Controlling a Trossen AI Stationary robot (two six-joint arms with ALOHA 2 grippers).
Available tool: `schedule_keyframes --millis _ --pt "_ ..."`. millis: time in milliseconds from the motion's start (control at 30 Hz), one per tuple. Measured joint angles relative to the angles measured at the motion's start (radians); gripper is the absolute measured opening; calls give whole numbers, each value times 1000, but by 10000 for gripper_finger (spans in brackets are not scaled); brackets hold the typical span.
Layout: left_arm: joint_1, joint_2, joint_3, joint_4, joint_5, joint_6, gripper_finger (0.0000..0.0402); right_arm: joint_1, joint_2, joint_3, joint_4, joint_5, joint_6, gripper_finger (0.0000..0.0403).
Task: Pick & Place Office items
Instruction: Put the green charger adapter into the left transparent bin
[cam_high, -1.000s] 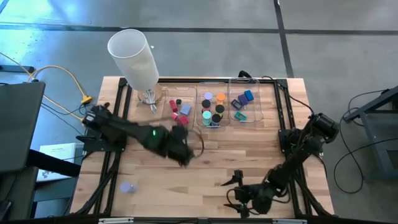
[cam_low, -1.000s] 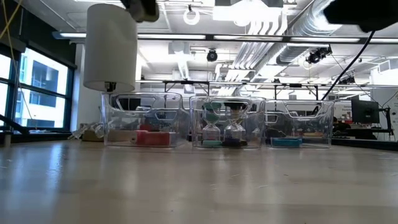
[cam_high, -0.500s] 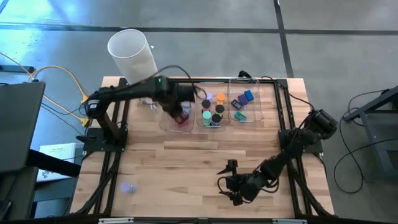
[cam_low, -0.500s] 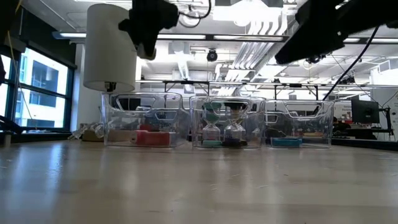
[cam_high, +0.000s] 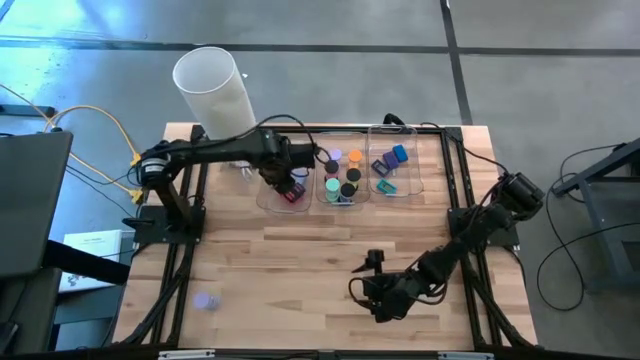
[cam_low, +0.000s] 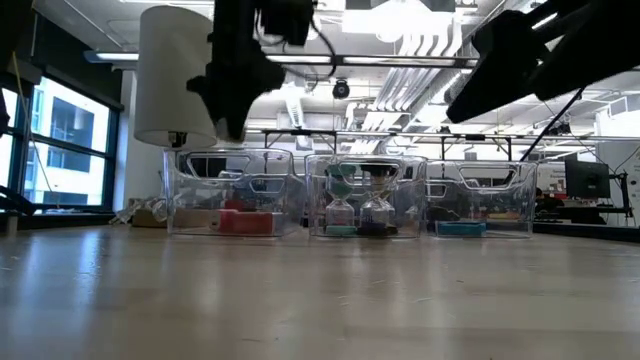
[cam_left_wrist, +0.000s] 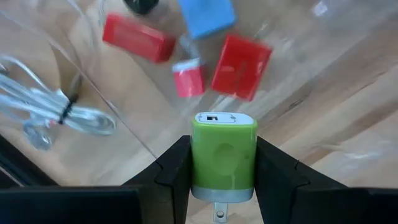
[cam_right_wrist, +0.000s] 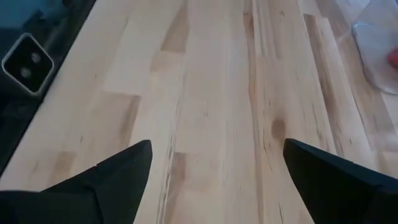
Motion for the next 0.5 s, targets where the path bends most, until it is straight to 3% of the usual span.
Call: schedule_keyframes --millis 267,500 --pt "15 0 -190 153 108 0 123 1 -9 0 -4 -3 1 352" --pt "29 0 -266 247 145 0 123 1 -9 0 2 -3 4 352"
